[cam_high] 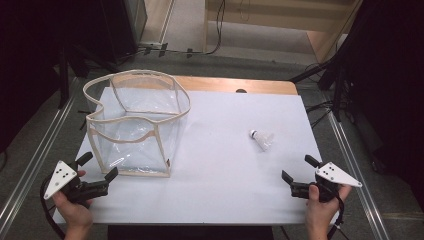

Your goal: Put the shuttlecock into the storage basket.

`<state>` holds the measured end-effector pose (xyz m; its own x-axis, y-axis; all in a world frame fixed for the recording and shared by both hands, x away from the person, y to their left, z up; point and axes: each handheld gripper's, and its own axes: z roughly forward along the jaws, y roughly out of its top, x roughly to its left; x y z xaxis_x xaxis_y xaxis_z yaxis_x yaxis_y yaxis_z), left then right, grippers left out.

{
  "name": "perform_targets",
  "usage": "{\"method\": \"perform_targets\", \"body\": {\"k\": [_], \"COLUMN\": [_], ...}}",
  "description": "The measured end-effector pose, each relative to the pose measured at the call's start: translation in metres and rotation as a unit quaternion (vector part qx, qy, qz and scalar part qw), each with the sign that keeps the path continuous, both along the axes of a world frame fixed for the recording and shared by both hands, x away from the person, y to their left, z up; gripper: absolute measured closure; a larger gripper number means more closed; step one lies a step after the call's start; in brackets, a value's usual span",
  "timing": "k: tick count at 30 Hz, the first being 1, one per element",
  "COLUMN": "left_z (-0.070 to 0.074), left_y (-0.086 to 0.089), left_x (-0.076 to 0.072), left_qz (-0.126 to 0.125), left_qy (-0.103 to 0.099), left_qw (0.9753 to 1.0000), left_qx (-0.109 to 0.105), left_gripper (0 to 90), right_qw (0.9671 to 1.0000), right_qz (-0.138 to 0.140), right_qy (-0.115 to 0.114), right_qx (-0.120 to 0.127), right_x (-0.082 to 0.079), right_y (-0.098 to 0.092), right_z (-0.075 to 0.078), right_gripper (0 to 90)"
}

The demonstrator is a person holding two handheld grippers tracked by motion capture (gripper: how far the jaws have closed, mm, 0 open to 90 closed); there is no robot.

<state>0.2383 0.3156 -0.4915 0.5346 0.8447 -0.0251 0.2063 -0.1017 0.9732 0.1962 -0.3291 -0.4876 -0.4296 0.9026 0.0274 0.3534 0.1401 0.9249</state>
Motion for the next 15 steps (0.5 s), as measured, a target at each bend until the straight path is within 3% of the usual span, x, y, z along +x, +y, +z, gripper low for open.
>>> {"method": "perform_targets", "body": {"k": [3,8,11,15], "left_z": [0.000,-0.001,-0.001,-0.001], "left_y": [0.000,-0.001,-0.001,-0.001], "left_x": [0.000,0.000,0.000,0.000], "left_qz": [-0.002,-0.004,-0.007,-0.008], "left_qy": [0.000,0.003,0.005,0.004], "left_qw": [1.0000,1.0000,1.0000,1.0000], "left_qx": [0.002,0.003,0.003,0.003], "left_gripper": [0.0,0.0,0.0,0.0], "right_qw": [0.9998,0.9996,0.9993,0.9992], "right_qz": [0.007,0.023,0.026,0.029], "right_qy": [0.007,0.017,0.023,0.026], "right_qx": [-0.015,-0.004,-0.016,-0.011], "right_x": [0.003,0.009,0.014,0.019], "right_y": [0.004,0.005,0.007,0.009], "right_z": [0.006,0.011,0.015,0.020], "right_gripper": [0.0,0.0,0.0,0.0]}}
